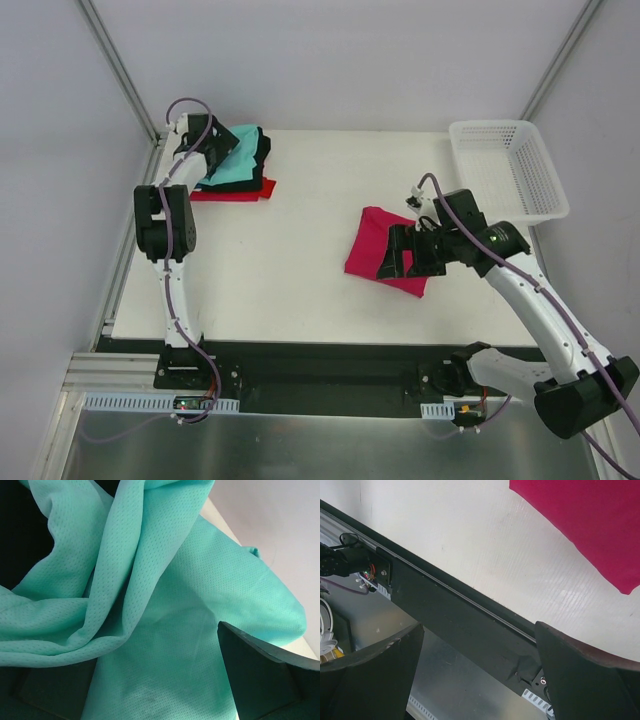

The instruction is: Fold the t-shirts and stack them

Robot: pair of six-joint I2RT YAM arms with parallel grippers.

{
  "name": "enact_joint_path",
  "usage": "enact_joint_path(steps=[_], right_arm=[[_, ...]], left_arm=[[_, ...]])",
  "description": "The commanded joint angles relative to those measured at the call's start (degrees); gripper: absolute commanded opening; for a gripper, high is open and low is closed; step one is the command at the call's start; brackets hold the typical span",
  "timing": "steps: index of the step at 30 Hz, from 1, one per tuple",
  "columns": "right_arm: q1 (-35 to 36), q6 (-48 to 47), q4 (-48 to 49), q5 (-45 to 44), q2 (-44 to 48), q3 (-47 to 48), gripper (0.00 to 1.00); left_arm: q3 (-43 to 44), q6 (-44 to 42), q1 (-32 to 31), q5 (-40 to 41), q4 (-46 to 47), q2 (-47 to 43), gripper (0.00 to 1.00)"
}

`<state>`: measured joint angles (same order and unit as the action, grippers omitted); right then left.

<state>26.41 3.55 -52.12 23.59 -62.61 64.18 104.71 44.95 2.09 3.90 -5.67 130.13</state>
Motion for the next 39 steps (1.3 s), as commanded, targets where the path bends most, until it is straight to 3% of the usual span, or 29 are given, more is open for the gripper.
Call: enact_joint_path(steps=[1,15,24,34,39], right_arm=[[0.22,-0.30,-2.73,0.93,2.66,2.00,0.96],[0.22,0.58,-3.34,1.19,4.87,1.30,0.96],[0.22,0.84,-0.80,1.45,3.38,-1.25,0.96],[0.39,-0.73,7.37,-0.82,-8.65,1.55,0.96],[0.22,-3.29,9.40,-4.61,-26.98,11.73,0.96]], left_arm=[[-5.38,1.37,-4.45,-4.25,-9.97,-1.27,0.99],[-11.46,-0.90,-10.61,-4.25,-10.06,-6.46,0.99],[1.09,-16.28,-9.38,6.02,-12.34,-12.44,0.99],[14.47,-25.43,-1.05,9.90,-12.17,-7.35,0.99],[15.97,-28.34,3.53,9.72,-12.08,-2.51,0.99]])
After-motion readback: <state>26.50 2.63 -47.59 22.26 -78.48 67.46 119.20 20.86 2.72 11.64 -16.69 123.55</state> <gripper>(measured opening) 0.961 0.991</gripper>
